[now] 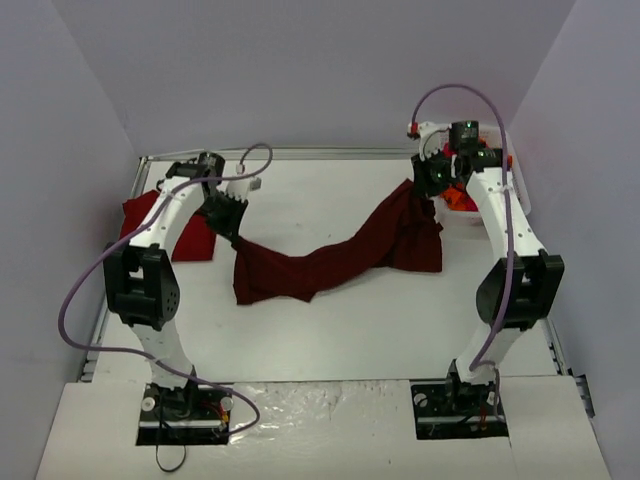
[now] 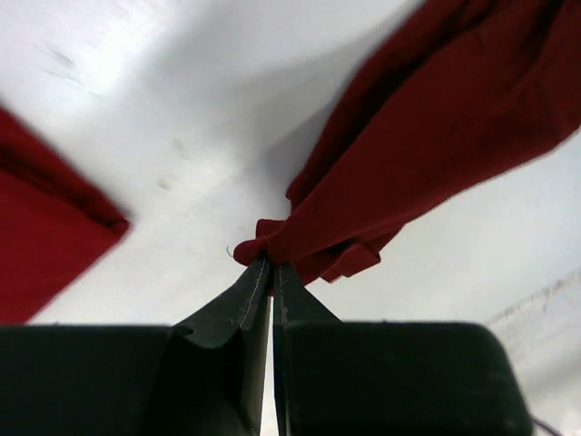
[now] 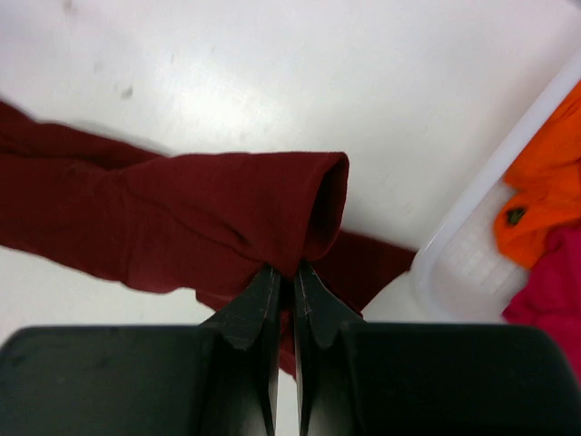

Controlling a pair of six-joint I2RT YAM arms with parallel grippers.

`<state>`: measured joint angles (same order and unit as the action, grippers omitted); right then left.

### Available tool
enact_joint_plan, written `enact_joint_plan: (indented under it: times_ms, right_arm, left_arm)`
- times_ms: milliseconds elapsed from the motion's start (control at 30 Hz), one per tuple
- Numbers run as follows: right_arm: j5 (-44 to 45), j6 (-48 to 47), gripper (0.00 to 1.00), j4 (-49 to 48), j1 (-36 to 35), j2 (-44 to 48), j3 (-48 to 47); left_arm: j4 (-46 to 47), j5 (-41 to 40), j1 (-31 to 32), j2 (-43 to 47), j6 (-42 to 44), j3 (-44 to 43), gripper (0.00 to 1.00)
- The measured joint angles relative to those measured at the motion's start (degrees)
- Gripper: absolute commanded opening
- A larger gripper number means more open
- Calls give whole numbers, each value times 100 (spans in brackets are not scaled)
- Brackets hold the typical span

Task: Fold and stack the t-shirts
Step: Flatten out the tshirt

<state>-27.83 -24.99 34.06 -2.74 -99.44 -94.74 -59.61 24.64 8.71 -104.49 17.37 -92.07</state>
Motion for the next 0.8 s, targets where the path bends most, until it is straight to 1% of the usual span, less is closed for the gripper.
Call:
enact_joint_plan:
  times_ms: [200, 300, 367, 400, 500, 633, 800]
  right_arm:
    - [212, 223, 0, 87, -39, -881, -2022]
    - [330, 299, 0, 83, -35, -894, -2691]
    - [389, 334, 0, 48, -35, -774, -2894]
    - [415, 343, 0, 42, -35, -673, -2914]
    - [481, 378, 0, 46, -35, -260, -2785]
    - [498, 411, 0, 39, -35, 525, -2308]
    - [494, 420, 0, 39, -35, 1729, -1434]
  left_arm:
    - [116, -800, -4, -400, -610, -1882, 2]
    - [59, -1161, -28, -424, -765, -2876, 2]
    - [26, -1325, -63, -380, -820, -3397, 2]
    - [26, -1399, -81, -299, -844, -3523, 2]
    - [-33, -1567, -136, 129, -868, -3484, 2]
    - [-59, -1705, -157, 997, -887, -2802, 2]
    - [-149, -1727, -162, 1980, -881, -2037, 2]
